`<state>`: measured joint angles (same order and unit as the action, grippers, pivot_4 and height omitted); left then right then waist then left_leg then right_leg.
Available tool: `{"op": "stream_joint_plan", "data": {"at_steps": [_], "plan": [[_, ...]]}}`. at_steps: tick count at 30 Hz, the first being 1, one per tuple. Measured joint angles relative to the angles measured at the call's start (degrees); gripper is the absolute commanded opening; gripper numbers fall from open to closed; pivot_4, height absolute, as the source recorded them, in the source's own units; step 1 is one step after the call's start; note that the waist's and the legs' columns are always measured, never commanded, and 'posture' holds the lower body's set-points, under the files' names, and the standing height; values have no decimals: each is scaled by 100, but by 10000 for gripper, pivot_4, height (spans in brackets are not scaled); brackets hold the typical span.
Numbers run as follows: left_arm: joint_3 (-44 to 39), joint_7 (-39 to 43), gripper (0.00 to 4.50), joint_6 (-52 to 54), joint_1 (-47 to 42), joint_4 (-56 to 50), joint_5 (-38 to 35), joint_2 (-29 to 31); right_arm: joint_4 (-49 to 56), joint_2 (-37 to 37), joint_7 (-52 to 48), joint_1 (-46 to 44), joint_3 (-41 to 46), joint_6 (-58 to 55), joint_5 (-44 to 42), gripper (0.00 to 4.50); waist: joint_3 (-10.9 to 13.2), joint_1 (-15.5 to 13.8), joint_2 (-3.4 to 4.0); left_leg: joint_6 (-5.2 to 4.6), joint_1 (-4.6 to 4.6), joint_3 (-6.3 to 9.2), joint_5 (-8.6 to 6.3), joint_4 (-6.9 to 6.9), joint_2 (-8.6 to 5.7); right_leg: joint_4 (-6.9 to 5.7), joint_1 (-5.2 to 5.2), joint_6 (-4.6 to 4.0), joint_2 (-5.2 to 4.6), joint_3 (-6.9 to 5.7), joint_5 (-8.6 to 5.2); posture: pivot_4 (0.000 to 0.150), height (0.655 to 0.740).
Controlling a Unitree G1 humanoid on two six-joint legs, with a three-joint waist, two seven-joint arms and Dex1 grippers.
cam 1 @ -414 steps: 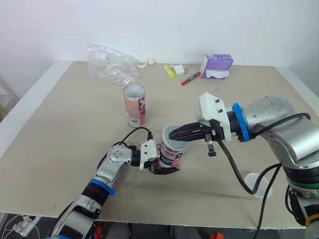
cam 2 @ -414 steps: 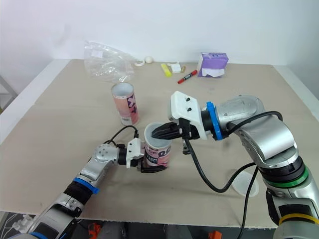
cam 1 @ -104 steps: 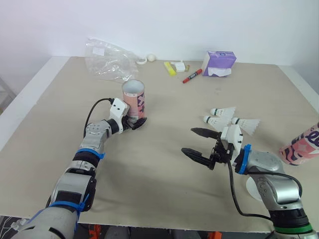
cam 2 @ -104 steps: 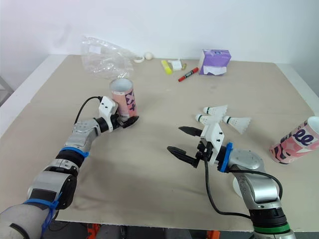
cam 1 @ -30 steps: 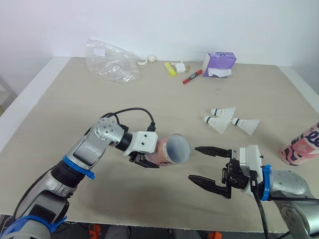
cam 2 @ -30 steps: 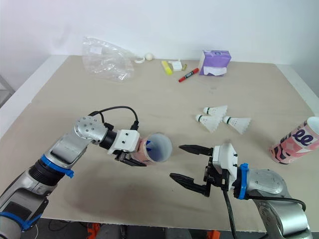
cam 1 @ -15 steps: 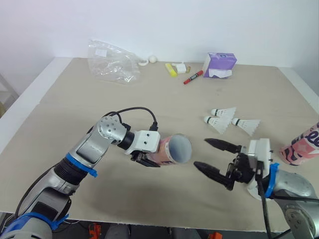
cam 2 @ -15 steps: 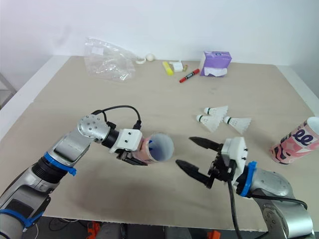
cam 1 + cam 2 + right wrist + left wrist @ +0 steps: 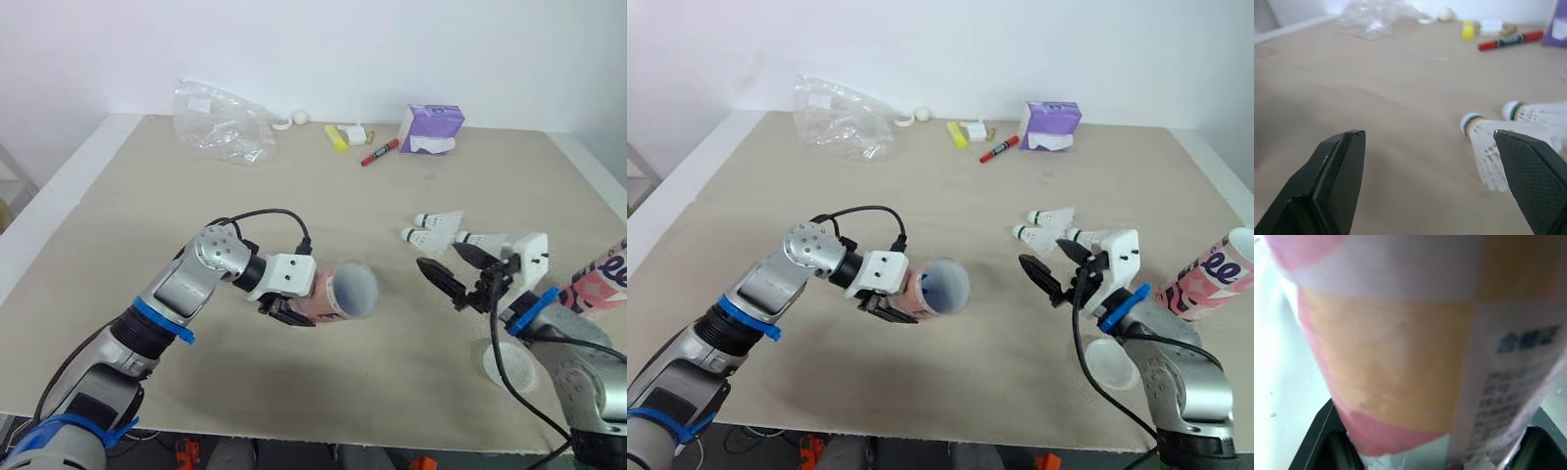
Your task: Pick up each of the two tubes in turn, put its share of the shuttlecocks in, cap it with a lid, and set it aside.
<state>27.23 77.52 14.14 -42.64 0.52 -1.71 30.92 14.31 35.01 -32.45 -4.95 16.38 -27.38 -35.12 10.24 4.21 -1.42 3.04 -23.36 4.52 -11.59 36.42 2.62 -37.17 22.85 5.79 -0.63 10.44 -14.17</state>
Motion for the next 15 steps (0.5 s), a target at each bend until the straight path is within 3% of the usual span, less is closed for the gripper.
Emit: {"op": "stream_joint_plan", "data": {"at_steps": [15], "plan": [[-3,-44,27644,14,1,-7,13,-16,-1260,-267,-56,-743,-284,35,575,45000,0,0,1,-2,-2,0,1,0,-1,0,0,4,0,0,2,1500,7400]]}}
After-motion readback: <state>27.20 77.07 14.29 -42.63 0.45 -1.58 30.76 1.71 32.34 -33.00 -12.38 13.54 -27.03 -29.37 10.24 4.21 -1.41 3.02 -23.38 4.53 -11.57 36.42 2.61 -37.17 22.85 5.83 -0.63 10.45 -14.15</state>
